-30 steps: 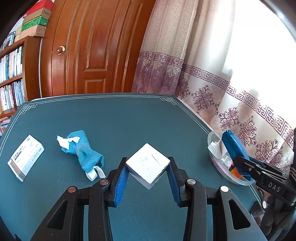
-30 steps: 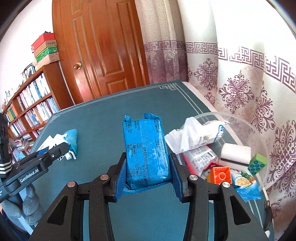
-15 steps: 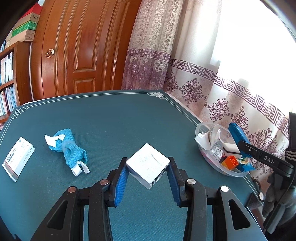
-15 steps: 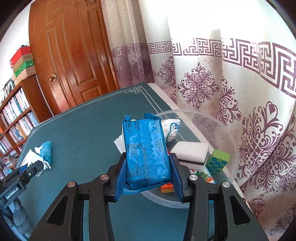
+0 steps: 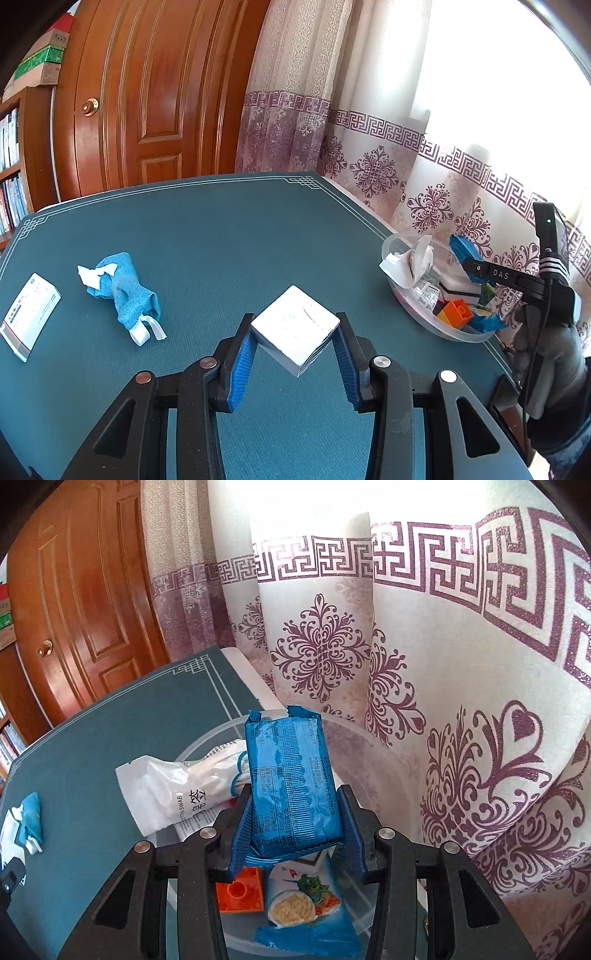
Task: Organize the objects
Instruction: 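Open the right tool to release the blue packet into the bowl, then lower the white cube into the bowl with the left tool and open it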
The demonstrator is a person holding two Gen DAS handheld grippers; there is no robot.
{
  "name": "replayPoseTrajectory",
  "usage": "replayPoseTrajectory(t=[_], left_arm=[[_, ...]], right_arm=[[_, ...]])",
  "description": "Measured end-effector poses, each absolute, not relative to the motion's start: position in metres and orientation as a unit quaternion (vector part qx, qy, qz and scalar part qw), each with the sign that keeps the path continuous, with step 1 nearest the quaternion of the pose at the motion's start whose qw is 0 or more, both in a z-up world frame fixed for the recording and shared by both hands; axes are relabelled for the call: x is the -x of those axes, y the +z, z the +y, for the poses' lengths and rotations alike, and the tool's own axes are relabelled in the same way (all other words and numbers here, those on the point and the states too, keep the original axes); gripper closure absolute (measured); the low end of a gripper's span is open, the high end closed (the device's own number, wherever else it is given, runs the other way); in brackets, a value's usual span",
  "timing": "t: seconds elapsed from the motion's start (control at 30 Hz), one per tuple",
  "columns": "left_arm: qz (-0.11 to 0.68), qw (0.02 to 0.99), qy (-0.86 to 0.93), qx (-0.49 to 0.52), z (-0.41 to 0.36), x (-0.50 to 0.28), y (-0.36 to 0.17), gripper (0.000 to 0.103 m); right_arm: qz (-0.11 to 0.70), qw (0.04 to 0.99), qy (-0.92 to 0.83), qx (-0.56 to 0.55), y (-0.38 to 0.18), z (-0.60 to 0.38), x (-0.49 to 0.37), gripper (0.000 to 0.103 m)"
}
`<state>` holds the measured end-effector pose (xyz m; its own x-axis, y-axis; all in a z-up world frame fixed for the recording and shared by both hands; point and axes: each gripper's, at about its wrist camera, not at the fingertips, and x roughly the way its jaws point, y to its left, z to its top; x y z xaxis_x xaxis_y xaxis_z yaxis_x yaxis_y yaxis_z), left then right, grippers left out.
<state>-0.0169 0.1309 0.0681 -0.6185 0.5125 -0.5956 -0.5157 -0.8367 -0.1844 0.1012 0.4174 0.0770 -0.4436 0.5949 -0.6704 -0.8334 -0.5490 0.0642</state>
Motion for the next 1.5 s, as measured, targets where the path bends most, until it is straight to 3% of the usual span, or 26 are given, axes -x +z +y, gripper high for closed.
replayPoseTrajectory(t=[0.83, 1.5], left_arm=[[0.028, 0.294, 0.893, 0.341, 0.157, 0.004, 0.06, 0.059], [0.081, 0.35, 0.865, 0.35, 0.258, -0.014, 0.063, 0.059]], right_arm=[[0.175, 0.368, 0.866, 0.289, 0.086, 0.357, -0.144, 0.056], [0.199, 0.342, 0.875, 0.28, 0.07, 0.365, -0.187, 0.056]])
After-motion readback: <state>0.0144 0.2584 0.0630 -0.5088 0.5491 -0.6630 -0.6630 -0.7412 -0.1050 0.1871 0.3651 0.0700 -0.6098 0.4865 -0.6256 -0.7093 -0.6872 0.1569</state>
